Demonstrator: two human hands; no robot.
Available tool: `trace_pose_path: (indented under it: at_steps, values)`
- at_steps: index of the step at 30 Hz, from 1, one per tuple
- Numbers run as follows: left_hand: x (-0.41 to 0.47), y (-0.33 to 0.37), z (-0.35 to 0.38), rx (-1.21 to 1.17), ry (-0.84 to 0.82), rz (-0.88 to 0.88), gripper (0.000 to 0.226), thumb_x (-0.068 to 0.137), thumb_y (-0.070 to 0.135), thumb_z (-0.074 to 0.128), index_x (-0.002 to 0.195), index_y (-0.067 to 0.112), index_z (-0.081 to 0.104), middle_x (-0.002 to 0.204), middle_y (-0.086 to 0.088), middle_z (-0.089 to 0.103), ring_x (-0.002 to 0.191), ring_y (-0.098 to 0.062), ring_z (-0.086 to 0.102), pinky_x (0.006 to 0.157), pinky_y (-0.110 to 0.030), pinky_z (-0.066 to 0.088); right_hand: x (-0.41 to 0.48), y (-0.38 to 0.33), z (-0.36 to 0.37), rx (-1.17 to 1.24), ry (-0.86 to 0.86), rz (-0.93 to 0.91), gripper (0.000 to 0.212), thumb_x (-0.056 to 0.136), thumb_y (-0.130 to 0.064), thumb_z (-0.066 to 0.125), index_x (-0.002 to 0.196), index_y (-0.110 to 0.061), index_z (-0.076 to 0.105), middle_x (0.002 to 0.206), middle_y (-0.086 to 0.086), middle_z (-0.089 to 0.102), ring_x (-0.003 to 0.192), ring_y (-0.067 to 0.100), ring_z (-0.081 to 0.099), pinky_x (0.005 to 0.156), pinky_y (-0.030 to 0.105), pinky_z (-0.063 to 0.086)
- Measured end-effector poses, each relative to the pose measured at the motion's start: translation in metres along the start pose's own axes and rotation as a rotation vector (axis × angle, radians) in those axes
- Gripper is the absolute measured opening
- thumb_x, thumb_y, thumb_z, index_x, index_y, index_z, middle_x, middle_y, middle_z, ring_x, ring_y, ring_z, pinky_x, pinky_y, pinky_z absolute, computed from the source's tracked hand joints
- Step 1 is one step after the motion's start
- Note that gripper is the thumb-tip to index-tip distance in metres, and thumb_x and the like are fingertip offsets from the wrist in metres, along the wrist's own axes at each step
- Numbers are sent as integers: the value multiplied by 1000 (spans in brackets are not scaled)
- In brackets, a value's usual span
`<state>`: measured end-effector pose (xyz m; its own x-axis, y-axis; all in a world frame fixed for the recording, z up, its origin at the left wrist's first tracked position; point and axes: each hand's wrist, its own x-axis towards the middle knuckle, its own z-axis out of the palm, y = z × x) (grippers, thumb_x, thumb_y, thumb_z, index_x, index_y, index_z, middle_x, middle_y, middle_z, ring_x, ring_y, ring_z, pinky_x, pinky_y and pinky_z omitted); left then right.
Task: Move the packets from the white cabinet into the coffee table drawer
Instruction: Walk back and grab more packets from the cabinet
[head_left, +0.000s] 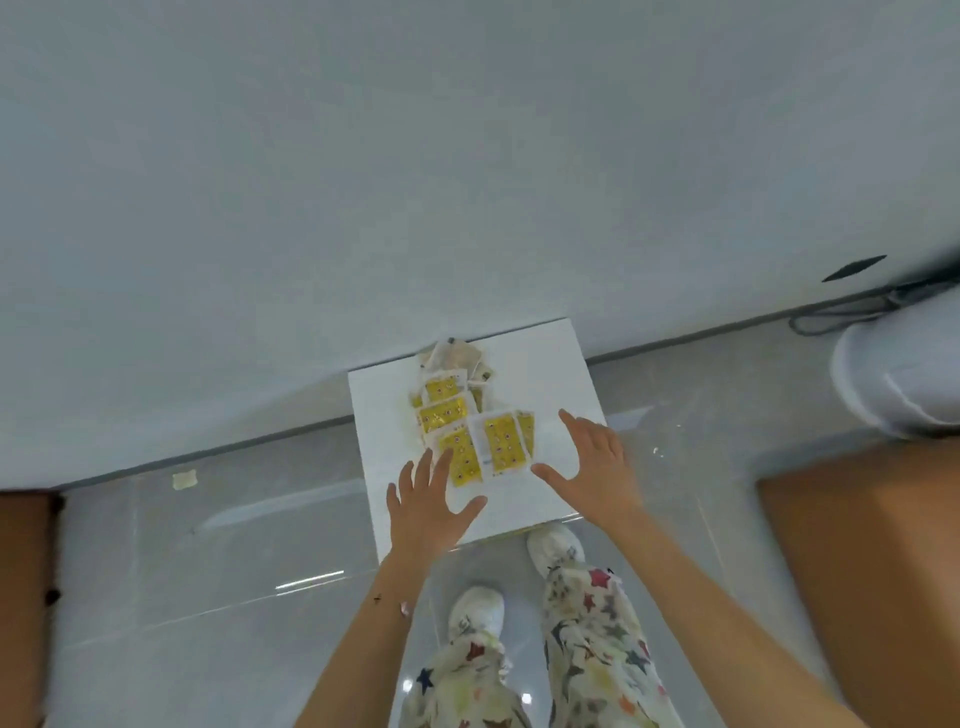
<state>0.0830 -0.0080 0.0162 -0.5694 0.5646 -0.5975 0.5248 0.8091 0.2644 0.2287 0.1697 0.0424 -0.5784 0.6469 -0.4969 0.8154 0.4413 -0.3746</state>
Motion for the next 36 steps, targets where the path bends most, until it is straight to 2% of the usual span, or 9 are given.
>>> trace_pose_path:
  at_steps: [5, 17, 21, 24, 27, 30, 32, 34, 36]
  values:
    - [58, -13, 59, -189, 64, -187, 82, 87, 64, 48, 152, 31, 13, 160, -2, 14, 146, -27, 17, 117, -47, 19, 89, 28, 61, 20, -76, 33, 87, 82, -71, 47, 152, -32, 12, 156, -2, 25, 145, 22, 19, 116, 46, 23]
    - [139, -22, 105, -645, 368, -475, 103, 72, 44, 79, 150, 13, 20, 142, -11, 41, 132, -31, 36, 108, -46, 28, 135, 13, 151, 18, 25, 9, 99, 72, -53, 74, 151, -24, 22, 147, 6, 32, 125, 30, 37, 98, 45, 40]
    - [144, -18, 109, -809, 373, -509, 82, 71, 32, 82, 139, 12, 40, 126, -8, 52, 120, -27, 44, 99, -35, 33, 144, 13, 150, 52, -21, 117, 102, 72, -42, 79, 151, -17, 19, 137, 10, 34, 121, 31, 38, 97, 43, 39]
    - [139, -14, 107, -792, 360, -530, 60, 74, 28, 80, 124, 9, 51, 118, -10, 53, 113, -24, 44, 89, -23, 28, 146, 19, 144, 34, -60, 151, 90, 71, -40, 79, 143, -17, 30, 129, 11, 36, 118, 31, 39, 97, 42, 38]
    - [134, -13, 107, -843, 359, -571, 52, 74, 26, 80, 112, 4, 53, 108, -13, 52, 104, -25, 46, 88, -32, 40, 141, 24, 136, -49, -68, 169, 66, 74, -41, 76, 124, -12, 46, 122, 11, 41, 112, 31, 39, 93, 40, 37]
    - [126, -12, 107, -916, 351, -575, 45, 78, 22, 77, 110, 7, 49, 105, -11, 51, 99, -23, 49, 88, -40, 48, 134, 34, 128, -103, -61, 202, 57, 75, -43, 74, 115, -9, 52, 120, 10, 42, 111, 32, 38, 92, 40, 36]
    - [116, -11, 106, -963, 364, -528, 35, 84, 20, 72, 106, 13, 45, 102, -5, 55, 94, -22, 56, 78, -36, 52, 129, 43, 124, 30, -59, 218, 51, 75, -36, 76, 111, -8, 54, 118, 8, 47, 110, 33, 42, 90, 41, 40]
    - [105, -11, 103, -964, 361, -520, 31, 88, 19, 66, 107, 12, 43, 99, -2, 57, 84, -20, 60, 67, -28, 50, 122, 48, 117, 328, -68, 252, 38, 76, -25, 76, 106, -12, 56, 104, 2, 58, 99, 29, 54, 74, 33, 48]
    - [95, -12, 94, -981, 355, -559, 30, 91, 19, 63, 111, 10, 43, 99, -3, 57, 81, -19, 59, 65, -26, 47, 115, 46, 103, 543, -83, 290, 36, 79, -18, 75, 109, -17, 57, 96, -2, 63, 86, 20, 60, 62, 22, 44]
